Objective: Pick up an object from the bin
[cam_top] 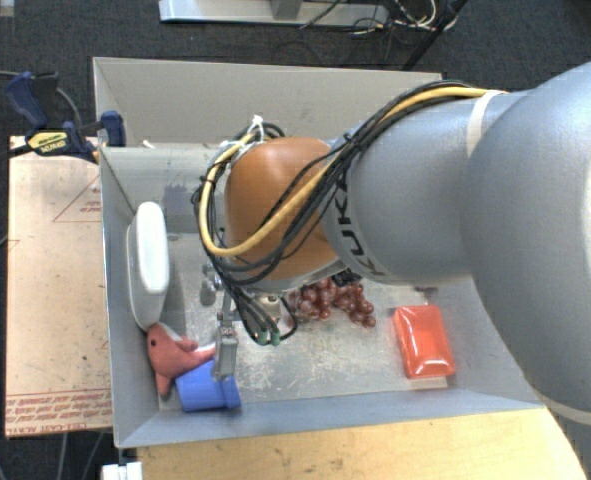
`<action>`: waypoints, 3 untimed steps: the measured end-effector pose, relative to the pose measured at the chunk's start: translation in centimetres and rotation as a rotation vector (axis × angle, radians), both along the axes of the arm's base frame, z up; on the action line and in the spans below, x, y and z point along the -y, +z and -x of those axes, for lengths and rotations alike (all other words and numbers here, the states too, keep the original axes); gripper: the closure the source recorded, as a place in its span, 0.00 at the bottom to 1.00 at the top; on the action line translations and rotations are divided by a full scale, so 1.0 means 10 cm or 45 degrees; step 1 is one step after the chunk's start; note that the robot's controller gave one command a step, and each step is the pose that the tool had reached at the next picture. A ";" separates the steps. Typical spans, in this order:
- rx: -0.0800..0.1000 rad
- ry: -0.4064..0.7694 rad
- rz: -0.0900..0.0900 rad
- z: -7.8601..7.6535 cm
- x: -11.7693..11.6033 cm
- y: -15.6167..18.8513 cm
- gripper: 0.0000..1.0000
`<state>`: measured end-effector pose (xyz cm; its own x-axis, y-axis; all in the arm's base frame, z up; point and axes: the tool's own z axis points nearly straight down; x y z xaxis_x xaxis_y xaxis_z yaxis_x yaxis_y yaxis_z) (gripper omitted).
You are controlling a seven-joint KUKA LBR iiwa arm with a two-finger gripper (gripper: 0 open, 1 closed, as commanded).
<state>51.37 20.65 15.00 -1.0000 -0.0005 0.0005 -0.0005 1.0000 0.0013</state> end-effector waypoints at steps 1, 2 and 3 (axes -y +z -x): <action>0.005 0.011 -0.007 0.09 0.06 -0.52 0.00; 0.001 0.016 -0.009 0.13 0.08 -0.71 0.00; 0.013 0.664 -0.008 0.27 -0.23 -0.79 1.00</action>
Offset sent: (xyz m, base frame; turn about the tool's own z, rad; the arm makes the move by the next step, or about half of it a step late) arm -0.0003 0.0001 -0.0800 0.3466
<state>48.63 22.92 7.14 -0.8666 -0.4989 -0.0110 -0.4990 0.8666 0.0046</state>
